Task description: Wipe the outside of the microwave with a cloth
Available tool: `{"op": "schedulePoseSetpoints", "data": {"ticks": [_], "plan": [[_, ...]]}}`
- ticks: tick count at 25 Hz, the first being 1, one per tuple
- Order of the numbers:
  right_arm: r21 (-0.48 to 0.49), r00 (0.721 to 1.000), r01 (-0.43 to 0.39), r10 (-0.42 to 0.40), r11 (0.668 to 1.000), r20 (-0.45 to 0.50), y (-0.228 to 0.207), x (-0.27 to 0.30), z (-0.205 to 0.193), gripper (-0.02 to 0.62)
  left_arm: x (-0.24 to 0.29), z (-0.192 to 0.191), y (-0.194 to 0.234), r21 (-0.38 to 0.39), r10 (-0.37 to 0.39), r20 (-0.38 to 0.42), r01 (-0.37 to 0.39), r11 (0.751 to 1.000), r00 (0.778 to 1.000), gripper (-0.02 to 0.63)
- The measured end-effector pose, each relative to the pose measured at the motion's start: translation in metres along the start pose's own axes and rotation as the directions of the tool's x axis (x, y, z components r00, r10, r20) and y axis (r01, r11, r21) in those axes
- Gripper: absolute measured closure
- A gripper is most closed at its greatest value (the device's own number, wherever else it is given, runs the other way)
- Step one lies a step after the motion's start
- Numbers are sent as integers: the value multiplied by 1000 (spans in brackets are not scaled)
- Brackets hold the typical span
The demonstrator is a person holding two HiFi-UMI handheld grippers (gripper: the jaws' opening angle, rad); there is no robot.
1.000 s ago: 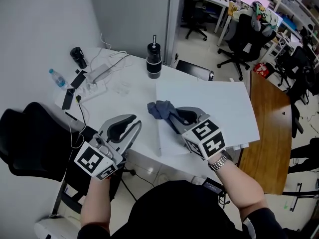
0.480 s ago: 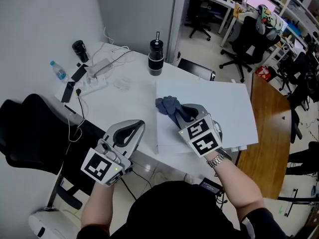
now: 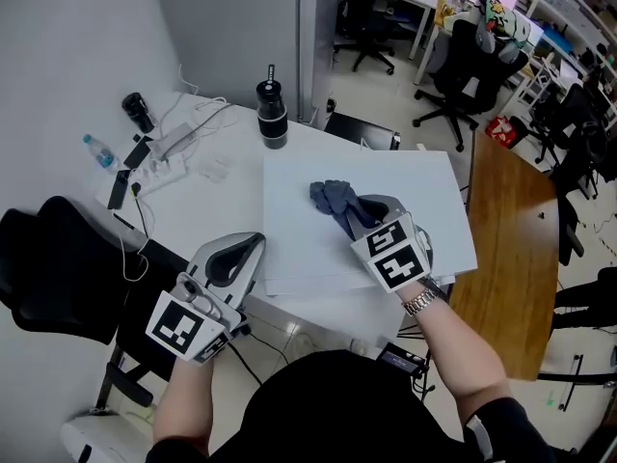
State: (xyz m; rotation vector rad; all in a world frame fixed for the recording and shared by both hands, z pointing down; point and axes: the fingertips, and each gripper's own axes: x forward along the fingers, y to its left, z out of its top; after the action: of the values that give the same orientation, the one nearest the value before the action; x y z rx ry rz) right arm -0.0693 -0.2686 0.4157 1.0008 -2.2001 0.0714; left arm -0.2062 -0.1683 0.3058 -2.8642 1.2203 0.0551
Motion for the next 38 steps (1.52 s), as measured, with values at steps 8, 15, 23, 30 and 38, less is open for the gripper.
{"op": "schedulePoseSetpoints", "data": {"ticks": [8,15,23,30,38], "plan": [[46,1000,13,-13,999,6,-57,-32,-39,538,41,7,-43,12,3,-29,-2,1000,1000,601],[72,999,38,-39,997,12,-108,-59,-75,538,77,8,-86,27,-3,-55,4,1000,998,601],[101,997,65,-69,993,38,-151,-81,-108,538,108,5,-121,44,2,-86,1,999,996,601],[143,993,87,-97,986,64,-188,-99,-133,538,132,2,-150,55,3,-124,3,999,992,601],[196,987,95,-118,976,110,-219,-111,-159,538,153,1,-175,79,17,-144,-6,997,989,601]]}}
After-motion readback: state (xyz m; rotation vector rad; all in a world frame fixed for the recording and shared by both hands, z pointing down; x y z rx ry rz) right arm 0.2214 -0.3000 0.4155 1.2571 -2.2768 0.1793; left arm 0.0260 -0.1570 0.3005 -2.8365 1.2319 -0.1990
